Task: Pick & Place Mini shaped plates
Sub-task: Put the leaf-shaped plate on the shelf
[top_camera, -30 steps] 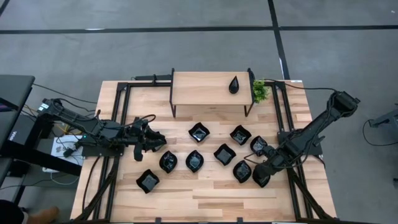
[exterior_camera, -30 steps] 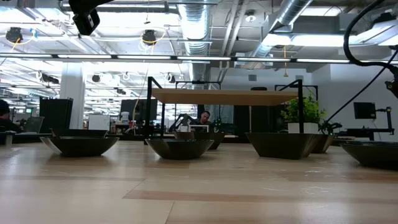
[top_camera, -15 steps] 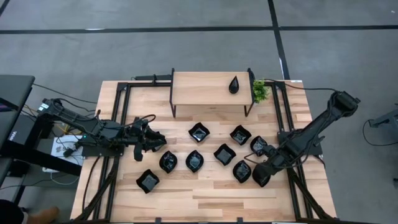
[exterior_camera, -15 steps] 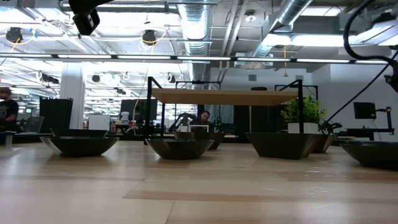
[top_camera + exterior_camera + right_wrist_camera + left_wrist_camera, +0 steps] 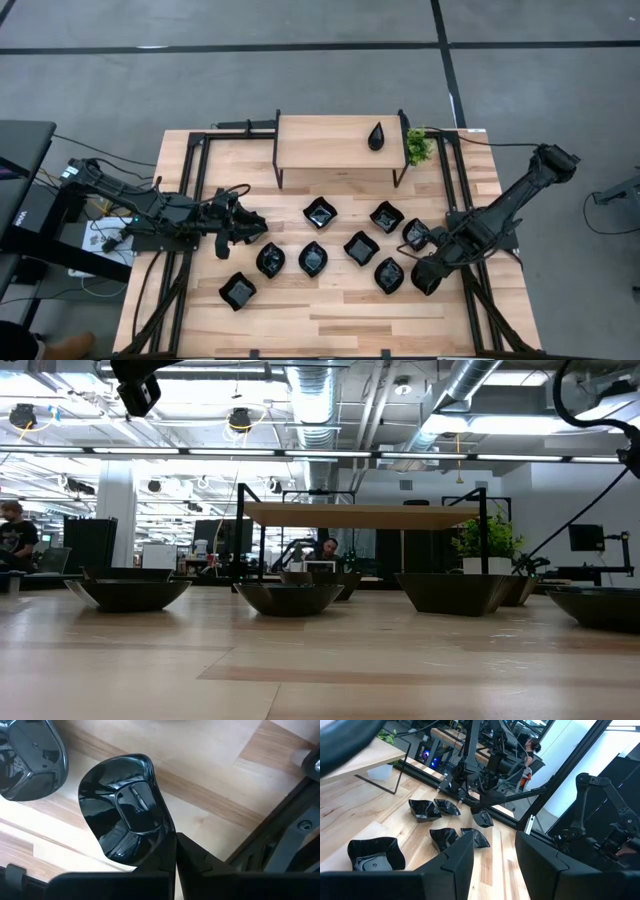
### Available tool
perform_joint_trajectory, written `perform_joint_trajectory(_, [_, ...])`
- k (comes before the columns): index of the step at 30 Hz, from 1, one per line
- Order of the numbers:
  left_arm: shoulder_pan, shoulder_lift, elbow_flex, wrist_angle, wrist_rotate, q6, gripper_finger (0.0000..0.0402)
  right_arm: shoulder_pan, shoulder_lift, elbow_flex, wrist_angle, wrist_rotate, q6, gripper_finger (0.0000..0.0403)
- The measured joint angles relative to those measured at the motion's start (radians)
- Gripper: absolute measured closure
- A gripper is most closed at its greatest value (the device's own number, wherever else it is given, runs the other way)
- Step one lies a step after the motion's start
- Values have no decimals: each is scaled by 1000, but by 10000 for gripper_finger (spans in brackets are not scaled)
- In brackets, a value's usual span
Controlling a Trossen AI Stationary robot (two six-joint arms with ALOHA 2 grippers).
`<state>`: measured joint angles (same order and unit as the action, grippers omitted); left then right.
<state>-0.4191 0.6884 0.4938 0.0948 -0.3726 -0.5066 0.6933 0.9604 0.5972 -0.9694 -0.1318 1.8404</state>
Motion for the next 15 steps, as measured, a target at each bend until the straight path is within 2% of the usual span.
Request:
perform_joint_trajectory(8, [0,0,0,0,0,4,257,0,-46,0,88,24,-19,403])
perform_joint_trajectory(15, [0,0,0,0,0,4,257,-15,-159,0,328,265,-118,403])
